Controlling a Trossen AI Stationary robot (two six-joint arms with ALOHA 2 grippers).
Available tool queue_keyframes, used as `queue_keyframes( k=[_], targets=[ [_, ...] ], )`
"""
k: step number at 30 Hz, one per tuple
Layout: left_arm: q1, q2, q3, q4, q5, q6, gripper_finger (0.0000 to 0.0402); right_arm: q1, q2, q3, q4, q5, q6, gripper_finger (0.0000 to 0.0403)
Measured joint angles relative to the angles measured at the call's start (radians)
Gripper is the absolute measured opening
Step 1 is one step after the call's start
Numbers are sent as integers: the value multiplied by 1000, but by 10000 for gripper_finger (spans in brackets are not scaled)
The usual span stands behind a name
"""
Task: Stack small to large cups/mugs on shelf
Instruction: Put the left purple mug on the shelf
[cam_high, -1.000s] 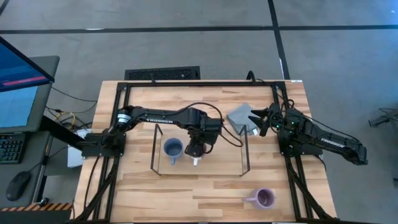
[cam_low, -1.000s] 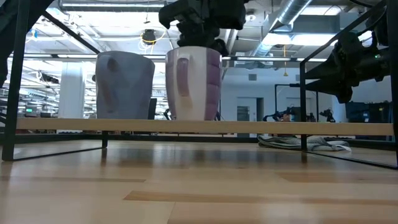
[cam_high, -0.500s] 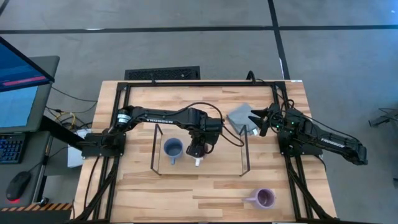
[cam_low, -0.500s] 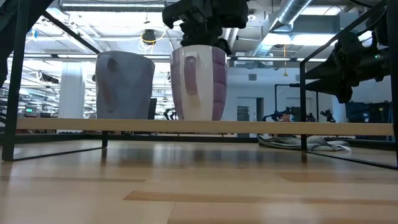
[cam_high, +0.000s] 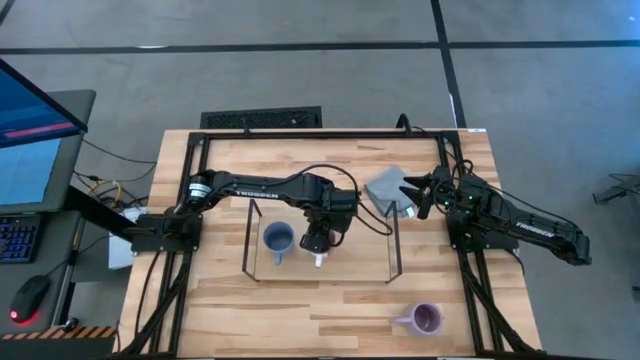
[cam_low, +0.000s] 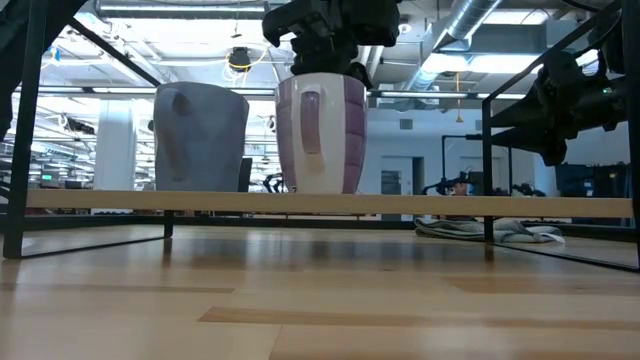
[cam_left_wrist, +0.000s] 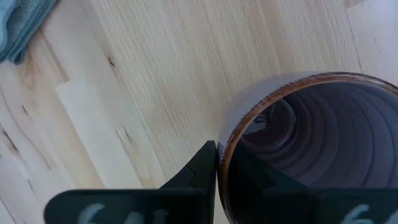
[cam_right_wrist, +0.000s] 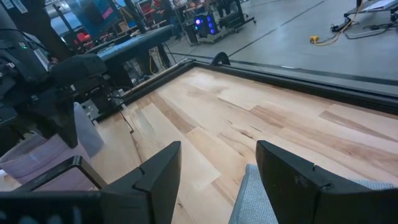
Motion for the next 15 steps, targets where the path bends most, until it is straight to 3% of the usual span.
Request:
queue_keyframes(
  k=[15],
  targets=[
    [0,0,0,7,-2,-14,24,0,0,0,0,0,0,230]
  ],
)
